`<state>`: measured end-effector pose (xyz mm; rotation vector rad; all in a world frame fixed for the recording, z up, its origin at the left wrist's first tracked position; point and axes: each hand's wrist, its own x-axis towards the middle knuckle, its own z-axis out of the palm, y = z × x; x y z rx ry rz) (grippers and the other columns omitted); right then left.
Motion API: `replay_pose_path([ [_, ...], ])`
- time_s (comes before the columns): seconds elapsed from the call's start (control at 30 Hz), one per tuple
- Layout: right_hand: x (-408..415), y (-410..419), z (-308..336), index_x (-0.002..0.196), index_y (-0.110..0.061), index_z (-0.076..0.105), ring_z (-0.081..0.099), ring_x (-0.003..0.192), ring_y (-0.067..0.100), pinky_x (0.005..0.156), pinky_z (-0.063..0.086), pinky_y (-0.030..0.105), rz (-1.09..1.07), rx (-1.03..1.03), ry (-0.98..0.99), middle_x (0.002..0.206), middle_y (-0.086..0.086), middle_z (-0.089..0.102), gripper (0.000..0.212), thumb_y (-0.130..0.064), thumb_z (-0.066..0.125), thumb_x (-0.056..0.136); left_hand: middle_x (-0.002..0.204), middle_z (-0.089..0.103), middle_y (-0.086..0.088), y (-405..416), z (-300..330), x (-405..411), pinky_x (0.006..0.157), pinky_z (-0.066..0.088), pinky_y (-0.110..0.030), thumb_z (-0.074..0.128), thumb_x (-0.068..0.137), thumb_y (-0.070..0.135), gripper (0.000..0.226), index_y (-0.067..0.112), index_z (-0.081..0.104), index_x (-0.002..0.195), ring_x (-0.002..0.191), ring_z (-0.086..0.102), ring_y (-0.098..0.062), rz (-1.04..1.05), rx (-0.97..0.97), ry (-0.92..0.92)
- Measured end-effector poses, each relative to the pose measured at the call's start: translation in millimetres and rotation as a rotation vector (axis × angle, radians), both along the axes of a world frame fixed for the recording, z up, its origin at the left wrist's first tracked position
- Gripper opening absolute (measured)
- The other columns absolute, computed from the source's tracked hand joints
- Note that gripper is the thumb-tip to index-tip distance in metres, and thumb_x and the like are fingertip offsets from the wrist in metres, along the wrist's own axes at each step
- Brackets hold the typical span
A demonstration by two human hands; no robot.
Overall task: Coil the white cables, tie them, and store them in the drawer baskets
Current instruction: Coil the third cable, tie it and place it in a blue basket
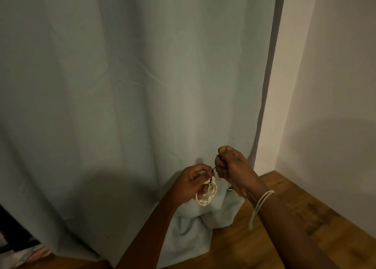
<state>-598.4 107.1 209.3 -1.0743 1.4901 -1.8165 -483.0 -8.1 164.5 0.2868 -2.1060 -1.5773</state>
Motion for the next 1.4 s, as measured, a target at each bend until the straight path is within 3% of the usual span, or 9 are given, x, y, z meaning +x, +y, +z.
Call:
replay_pose_path([
  [0.2,-9,-4,-18,0.104,-0.009,0.054,0.050,0.052,0.004,0.055,0.044,0.022,-0.042,0.207,0.900,0.065,0.001,0.059,0.014,-0.014,0.041,0.102,0.058,0.067,0.004,-1,-8,2,0.045,0.044,-0.021,0.060,0.093,0.017,0.009,0.011,0.067,0.091,0.050,0.060,-0.013,0.134,-0.078,-0.033],
  [0.3,-6,-9,-28,0.077,-0.008,0.058,0.053,0.052,0.017,0.057,0.048,0.040,-0.147,0.320,1.243,0.060,0.005,0.058,0.037,-0.033,0.038,0.095,0.064,0.071,0.000,-7,-12,4,0.055,0.055,-0.030,0.062,0.081,0.034,0.015,0.022,0.067,0.090,0.057,0.066,-0.013,0.219,-0.376,-0.028],
  [0.37,-8,-11,-33,0.058,-0.009,0.049,0.042,0.046,0.014,0.052,0.043,0.038,-0.212,0.350,1.306,0.049,0.000,0.041,0.045,-0.039,0.037,0.090,0.067,0.071,0.003,-12,-15,6,0.057,0.055,-0.031,0.059,0.080,0.043,0.023,0.026,0.067,0.094,0.059,0.066,-0.011,0.272,-0.651,-0.019],
  [0.5,-11,-17,-39,0.054,-0.002,0.050,0.035,0.042,0.011,0.050,0.035,0.032,-0.158,0.355,1.034,0.045,0.001,0.039,0.049,-0.036,0.048,0.088,0.060,0.066,0.002,-18,-18,6,0.050,0.044,-0.026,0.058,0.085,0.041,0.021,0.022,0.068,0.090,0.050,0.059,-0.014,0.318,-0.944,0.116],
  [0.7,6,-23,-56,0.052,0.001,0.056,0.043,0.043,0.007,0.047,0.036,0.026,-0.206,0.202,0.681,0.045,0.011,0.049,0.040,-0.029,0.056,0.080,0.055,0.056,0.002,-16,-23,7,0.052,0.019,-0.014,0.067,0.080,0.030,0.022,0.019,0.049,0.074,0.051,0.047,-0.016,0.378,-1.020,0.170],
  [0.87,10,-21,-60,0.045,-0.018,0.039,0.035,0.040,0.005,0.045,0.028,0.018,-0.331,0.095,0.646,0.040,-0.009,0.036,0.049,-0.004,0.061,0.086,0.069,0.063,0.001,-22,-25,6,0.056,0.035,-0.019,0.064,0.085,0.031,0.014,0.019,0.058,0.084,0.056,0.056,-0.017,0.350,-1.016,0.166],
  [1.0,17,-20,-65,0.046,-0.017,0.040,0.035,0.041,0.005,0.045,0.029,0.019,-0.323,0.108,0.587,0.041,-0.008,0.036,0.048,-0.008,0.061,0.088,0.070,0.064,0.000,-23,-37,11,0.055,0.046,-0.027,0.060,0.088,0.033,0.015,0.018,0.060,0.088,0.059,0.058,-0.018,0.320,-0.942,0.174],
  [1.17,21,-22,-63,0.053,-0.007,0.052,0.038,0.044,0.010,0.048,0.032,0.023,-0.246,0.161,0.232,0.045,-0.003,0.040,0.042,-0.022,0.059,0.093,0.070,0.063,-0.001,-15,-38,13,0.057,0.044,-0.023,0.061,0.088,0.025,0.012,0.013,0.062,0.085,0.062,0.055,-0.012,0.361,-0.970,0.224],
  [1.4,34,-21,-66,0.046,-0.019,0.047,0.038,0.041,0.004,0.048,0.032,0.021,-0.289,0.127,0.334,0.040,-0.010,0.041,0.051,-0.014,0.060,0.095,0.078,0.067,-0.001,-17,-50,18,0.065,0.049,-0.023,0.061,0.090,0.025,0.013,0.012,0.065,0.089,0.071,0.063,-0.014,0.339,-0.761,0.212],
])
